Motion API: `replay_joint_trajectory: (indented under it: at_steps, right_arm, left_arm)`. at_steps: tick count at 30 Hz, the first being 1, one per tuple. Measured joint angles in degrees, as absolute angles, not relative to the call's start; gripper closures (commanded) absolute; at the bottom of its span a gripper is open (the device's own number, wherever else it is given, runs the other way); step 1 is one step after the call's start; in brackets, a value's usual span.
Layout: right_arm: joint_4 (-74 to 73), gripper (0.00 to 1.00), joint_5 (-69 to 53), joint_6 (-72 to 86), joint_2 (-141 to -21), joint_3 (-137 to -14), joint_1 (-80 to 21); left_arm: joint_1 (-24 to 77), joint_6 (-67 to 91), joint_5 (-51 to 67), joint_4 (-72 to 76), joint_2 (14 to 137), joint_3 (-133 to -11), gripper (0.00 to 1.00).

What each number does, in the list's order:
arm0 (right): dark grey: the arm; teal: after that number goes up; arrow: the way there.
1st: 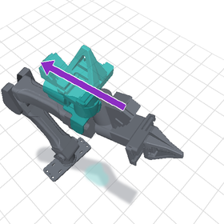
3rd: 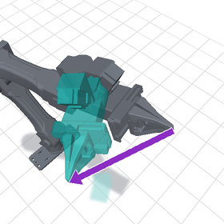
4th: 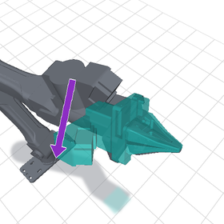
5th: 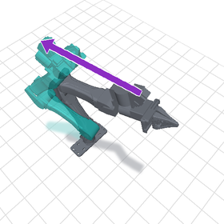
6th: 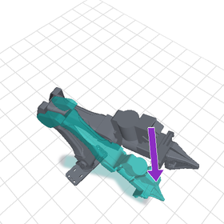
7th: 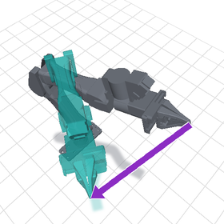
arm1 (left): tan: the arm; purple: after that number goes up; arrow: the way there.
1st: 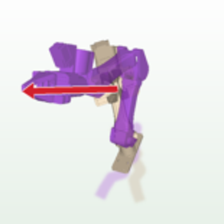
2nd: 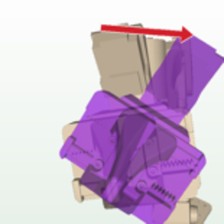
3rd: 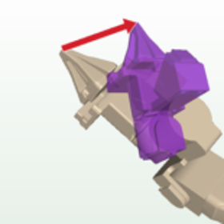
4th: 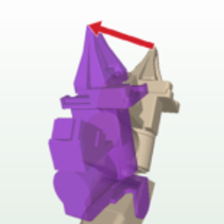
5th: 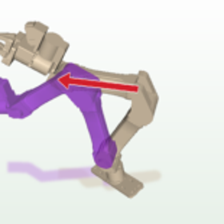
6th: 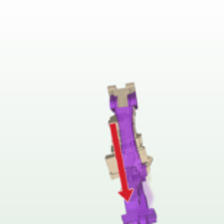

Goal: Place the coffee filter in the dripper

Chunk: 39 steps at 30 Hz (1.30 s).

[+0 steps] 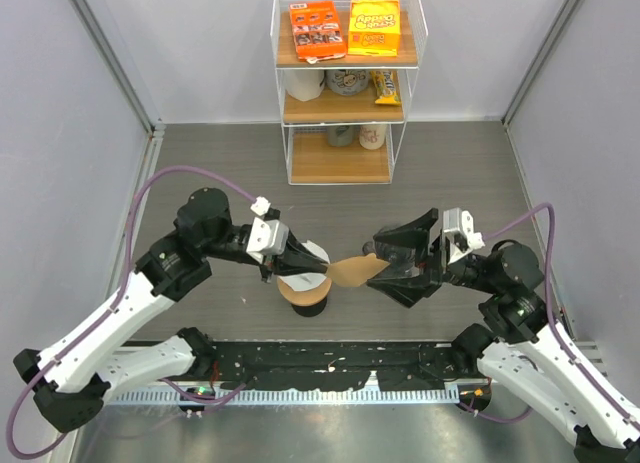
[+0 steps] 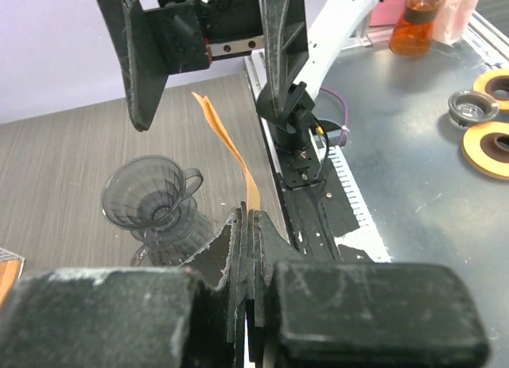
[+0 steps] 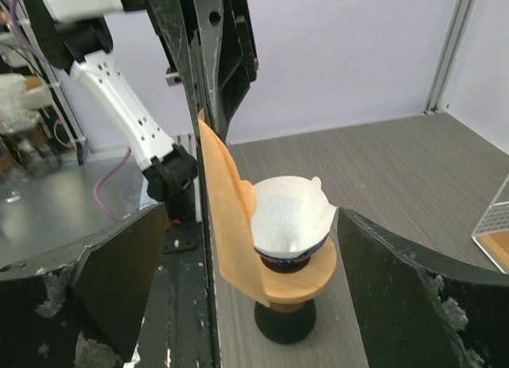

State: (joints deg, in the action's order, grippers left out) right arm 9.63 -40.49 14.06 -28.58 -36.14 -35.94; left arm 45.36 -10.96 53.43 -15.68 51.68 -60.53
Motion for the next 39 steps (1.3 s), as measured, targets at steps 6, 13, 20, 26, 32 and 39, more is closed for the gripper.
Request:
replay_joint_trajectory:
  at_steps: [6,13,20,26,32,39]
  right_arm:
    - [3.8,0.24,-44.3,8.8,-32.8,-39.2,-35.9]
    - [-1.6,0.58,-49.3,7.2,-37.5,-41.1,-36.0]
    - [-3.6,0.74,-52.2,7.2,-39.1,-42.3,-36.0]
    - [-4.3,0.95,-53.1,7.4,-39.8,-43.6,-36.0]
    - [-4.8,0.95,-52.5,7.9,-40.2,-43.8,-36.0]
    - [-2.5,0.95,-41.2,14.1,-36.8,-43.8,-36.0]
  left_arm:
    - [45.4,-15.4,55.3,-20.9,55.9,-64.9,1.00]
    - [45.4,-19.5,55.5,-26.0,59.0,-68.1,1.00]
    - [45.4,-22.1,54.3,-29.5,61.1,-70.2,1.00]
    - [45.4,-23.0,53.4,-30.7,61.8,-70.3,1.00]
    - [45.4,-22.2,52.2,-29.9,61.7,-70.3,0.00]
    - [45.4,-5.5,40.9,-17.4,57.5,-65.2,0.00]
